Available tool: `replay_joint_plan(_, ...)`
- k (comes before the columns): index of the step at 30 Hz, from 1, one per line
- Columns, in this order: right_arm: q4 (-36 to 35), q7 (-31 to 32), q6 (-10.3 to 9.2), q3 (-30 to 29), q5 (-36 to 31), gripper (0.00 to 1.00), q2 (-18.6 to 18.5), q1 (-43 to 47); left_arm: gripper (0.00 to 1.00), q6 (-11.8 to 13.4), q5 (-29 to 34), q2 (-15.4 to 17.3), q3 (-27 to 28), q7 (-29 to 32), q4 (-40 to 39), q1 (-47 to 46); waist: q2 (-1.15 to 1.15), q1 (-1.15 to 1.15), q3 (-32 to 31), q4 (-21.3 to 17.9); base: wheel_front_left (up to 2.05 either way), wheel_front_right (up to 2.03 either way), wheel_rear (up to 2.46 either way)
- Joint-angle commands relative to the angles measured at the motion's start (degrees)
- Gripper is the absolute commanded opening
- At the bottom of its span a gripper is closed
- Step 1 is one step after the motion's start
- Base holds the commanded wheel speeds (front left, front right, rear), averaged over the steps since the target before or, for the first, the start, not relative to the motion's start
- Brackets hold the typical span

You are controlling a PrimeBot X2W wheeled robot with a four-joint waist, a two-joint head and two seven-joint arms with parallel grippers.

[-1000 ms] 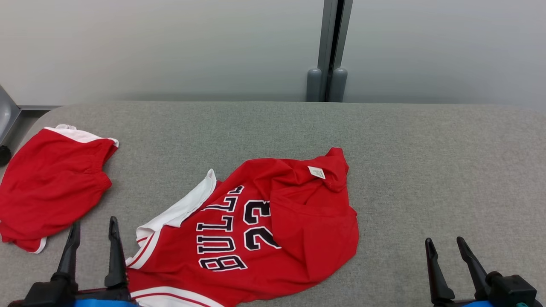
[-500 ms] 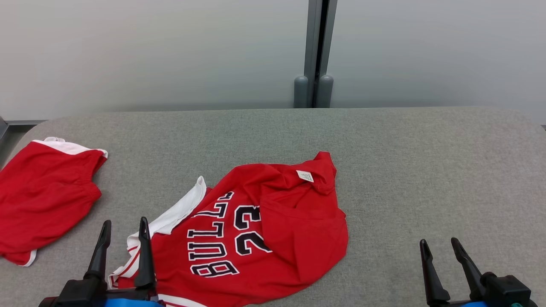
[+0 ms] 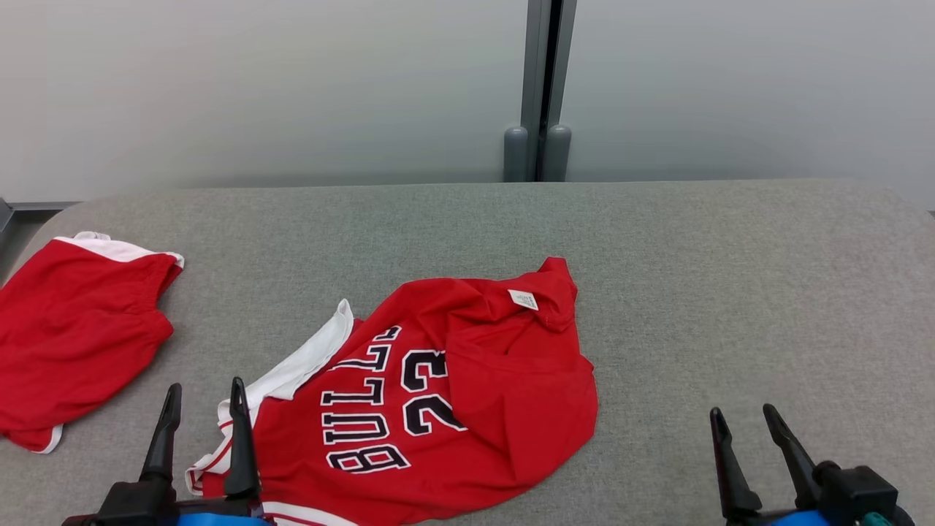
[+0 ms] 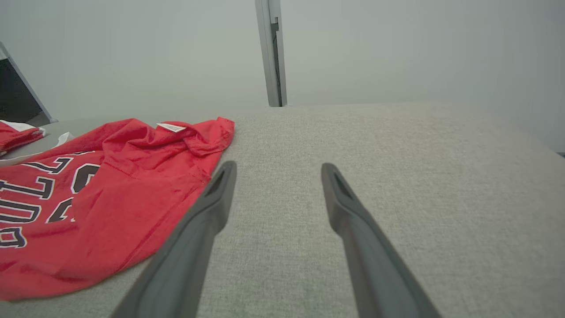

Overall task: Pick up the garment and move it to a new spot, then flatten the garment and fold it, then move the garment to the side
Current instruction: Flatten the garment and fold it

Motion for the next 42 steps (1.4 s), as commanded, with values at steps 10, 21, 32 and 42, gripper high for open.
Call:
replay_joint_plan(10, 4.62, 4.93, 0.01, 5.64, -3.12, 1.00, -0.09, -13.38, 1.00, -0.49, 0.72, -0.28, -0.59, -0.16, 0.34, -2.97, 0.00, 0.00, 2.59, 2.46, 0.00, 0.00, 0.00)
replay_joint_plan(21, 20.91, 8.50, 0.01, 8.63, -3.59, 1.00, -1.23, -23.73, 1.00, -0.36, 0.07, -0.38, -1.93, -0.15, 0.81, -5.77, 0.00, 0.00, 6.16, 7.95, 0.00, 0.00, 0.00)
replay_joint_plan(32, 32.98, 5.40, 0.01, 8.43, -1.37, 0.00, -1.09, -26.49, 1.00, 0.12, -1.07, -0.41, -2.58, -0.16, 1.01, -6.23, 0.00, 0.00, 6.83, 9.99, 0.00, 0.00, 0.00)
replay_joint_plan(42, 32.11, -0.53, 0.01, 7.86, 1.42, 0.00, -2.22, -24.34, 1.00, 0.87, -1.67, -0.39, -2.60, -0.16, 0.97, -4.43, 0.00, 0.00, 5.40, 5.96, 0.00, 0.00, 0.00)
